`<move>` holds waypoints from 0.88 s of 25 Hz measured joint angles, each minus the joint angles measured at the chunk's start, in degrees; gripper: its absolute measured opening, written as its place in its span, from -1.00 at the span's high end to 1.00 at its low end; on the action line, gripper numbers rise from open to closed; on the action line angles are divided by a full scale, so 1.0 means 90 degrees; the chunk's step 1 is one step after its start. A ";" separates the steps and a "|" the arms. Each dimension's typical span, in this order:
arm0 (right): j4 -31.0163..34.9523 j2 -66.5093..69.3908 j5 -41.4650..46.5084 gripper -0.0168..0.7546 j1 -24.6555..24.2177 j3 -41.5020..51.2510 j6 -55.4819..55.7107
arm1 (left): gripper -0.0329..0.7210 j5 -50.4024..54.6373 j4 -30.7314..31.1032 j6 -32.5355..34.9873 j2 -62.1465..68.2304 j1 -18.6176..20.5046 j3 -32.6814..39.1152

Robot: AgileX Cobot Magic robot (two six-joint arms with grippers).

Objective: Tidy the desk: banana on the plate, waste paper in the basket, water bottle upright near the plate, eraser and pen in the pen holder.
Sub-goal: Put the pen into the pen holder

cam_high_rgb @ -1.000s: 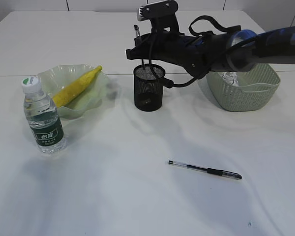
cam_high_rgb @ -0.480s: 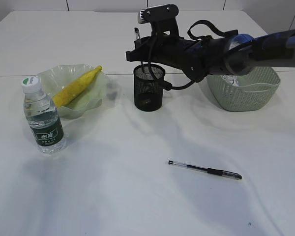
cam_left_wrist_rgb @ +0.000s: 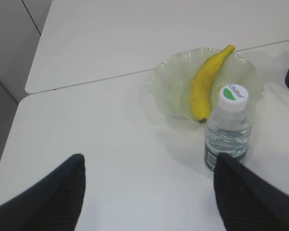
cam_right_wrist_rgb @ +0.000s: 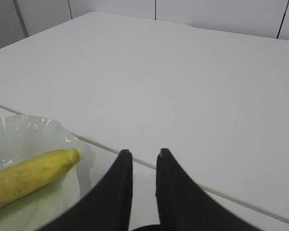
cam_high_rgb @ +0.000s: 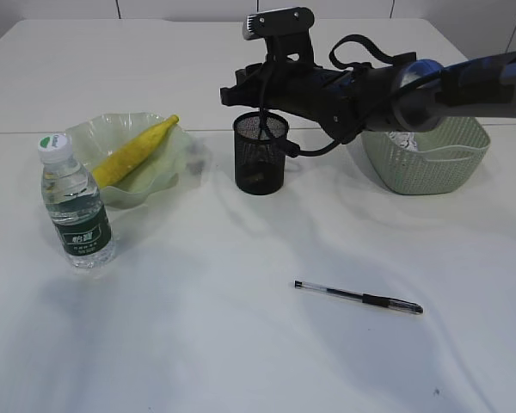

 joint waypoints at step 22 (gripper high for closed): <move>0.0063 -0.0874 0.0704 0.58 0.0000 0.0022 0.0000 | -0.65 0.0000 0.0026 0.0000 0.0000 0.0000 0.0000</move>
